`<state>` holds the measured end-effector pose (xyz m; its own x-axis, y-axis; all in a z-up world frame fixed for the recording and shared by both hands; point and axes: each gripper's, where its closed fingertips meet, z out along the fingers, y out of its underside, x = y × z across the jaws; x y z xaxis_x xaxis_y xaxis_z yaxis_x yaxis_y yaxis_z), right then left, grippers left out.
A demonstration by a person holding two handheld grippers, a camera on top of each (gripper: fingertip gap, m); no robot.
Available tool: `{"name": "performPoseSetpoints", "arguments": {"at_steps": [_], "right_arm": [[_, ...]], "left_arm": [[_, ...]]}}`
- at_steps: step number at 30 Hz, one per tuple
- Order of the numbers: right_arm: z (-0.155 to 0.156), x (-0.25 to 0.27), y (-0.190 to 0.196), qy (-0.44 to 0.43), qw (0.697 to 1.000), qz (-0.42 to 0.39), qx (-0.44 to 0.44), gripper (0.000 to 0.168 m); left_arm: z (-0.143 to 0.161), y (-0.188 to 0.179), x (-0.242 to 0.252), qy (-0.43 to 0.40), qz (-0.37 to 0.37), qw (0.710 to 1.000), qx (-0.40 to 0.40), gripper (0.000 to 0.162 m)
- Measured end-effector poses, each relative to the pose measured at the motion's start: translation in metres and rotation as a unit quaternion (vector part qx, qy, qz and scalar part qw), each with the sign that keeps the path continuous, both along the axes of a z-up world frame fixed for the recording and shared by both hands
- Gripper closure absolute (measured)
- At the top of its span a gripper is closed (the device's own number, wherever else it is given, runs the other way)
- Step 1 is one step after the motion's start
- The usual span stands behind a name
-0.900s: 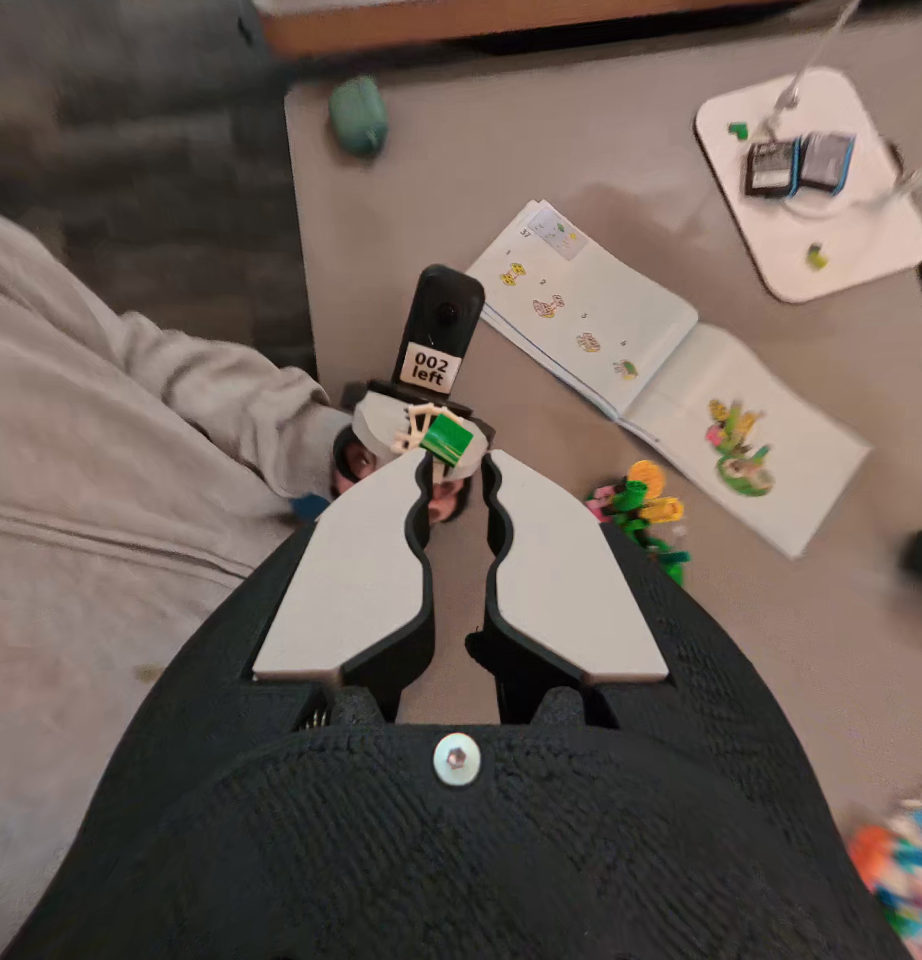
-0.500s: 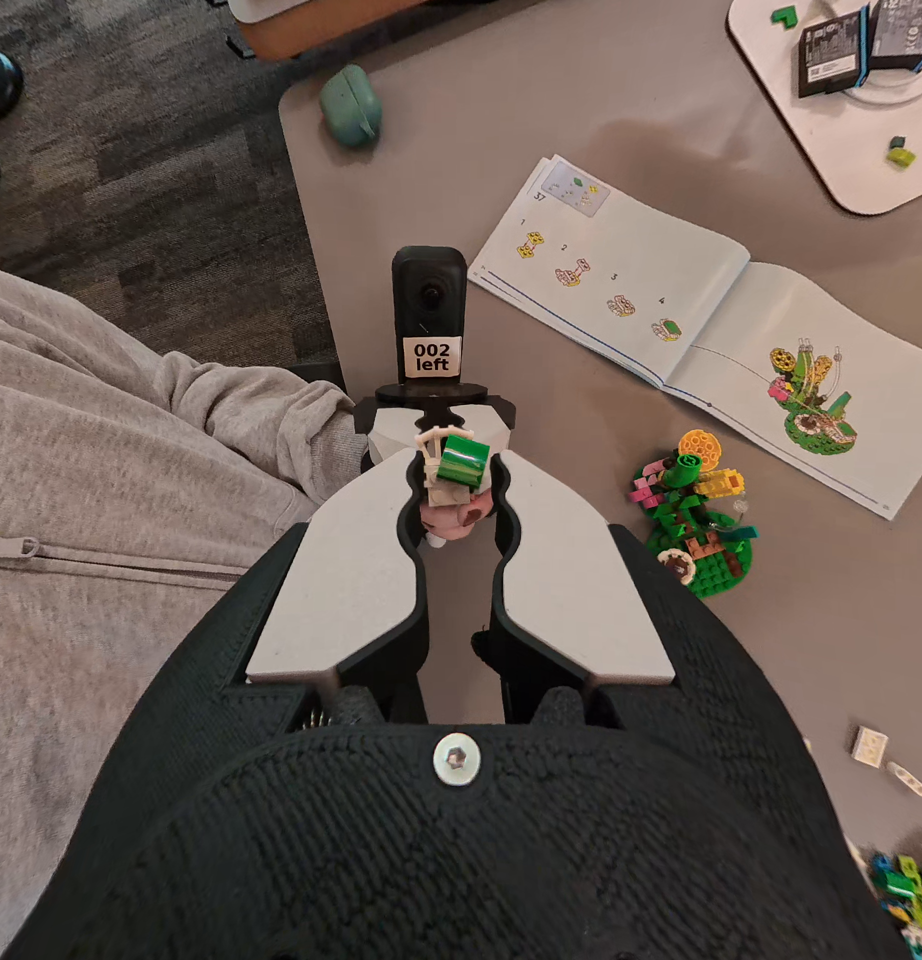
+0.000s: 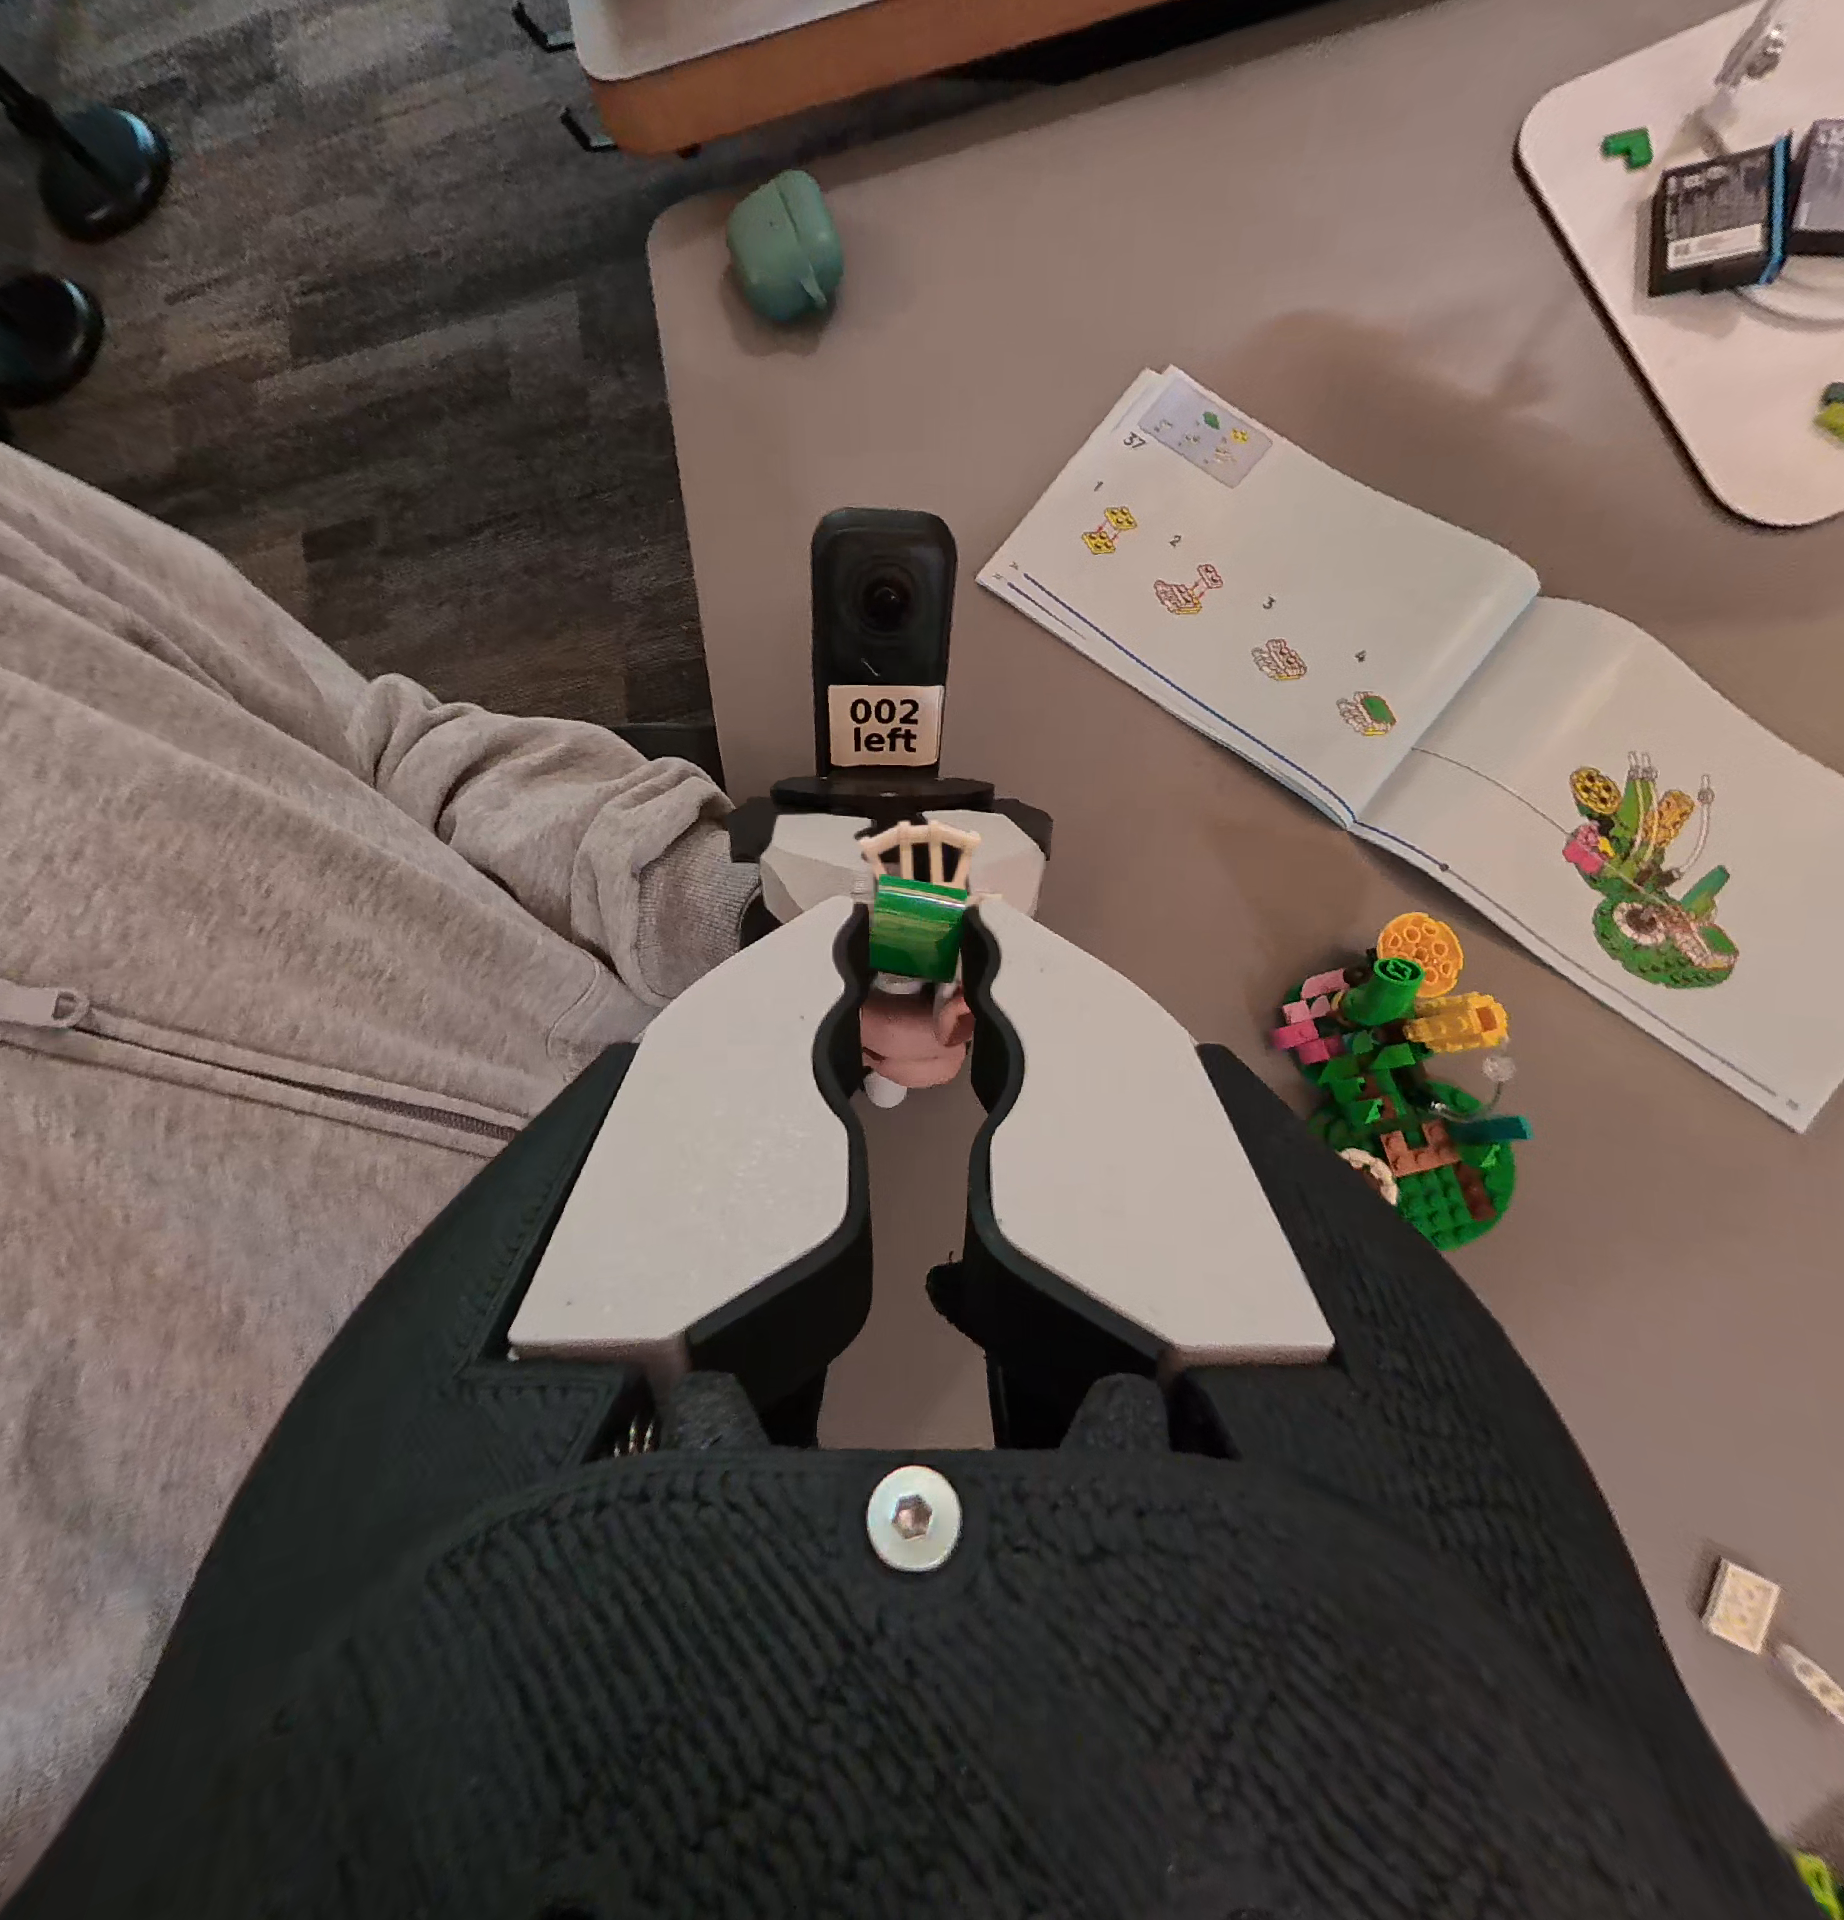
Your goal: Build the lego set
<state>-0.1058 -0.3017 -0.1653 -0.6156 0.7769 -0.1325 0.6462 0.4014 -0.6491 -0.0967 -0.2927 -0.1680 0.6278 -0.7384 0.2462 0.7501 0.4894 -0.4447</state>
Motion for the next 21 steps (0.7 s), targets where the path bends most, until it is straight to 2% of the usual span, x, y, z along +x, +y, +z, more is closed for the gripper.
{"name": "performPoseSetpoints", "arguments": {"at_steps": [21], "right_arm": [[-0.0011, -0.0004, -0.0038, 0.031, 0.998, 0.031, 0.034, 0.151]], "left_arm": [[-0.0001, -0.0013, -0.0006, -0.014, -0.012, 1.000, 0.009, 0.146]]}}
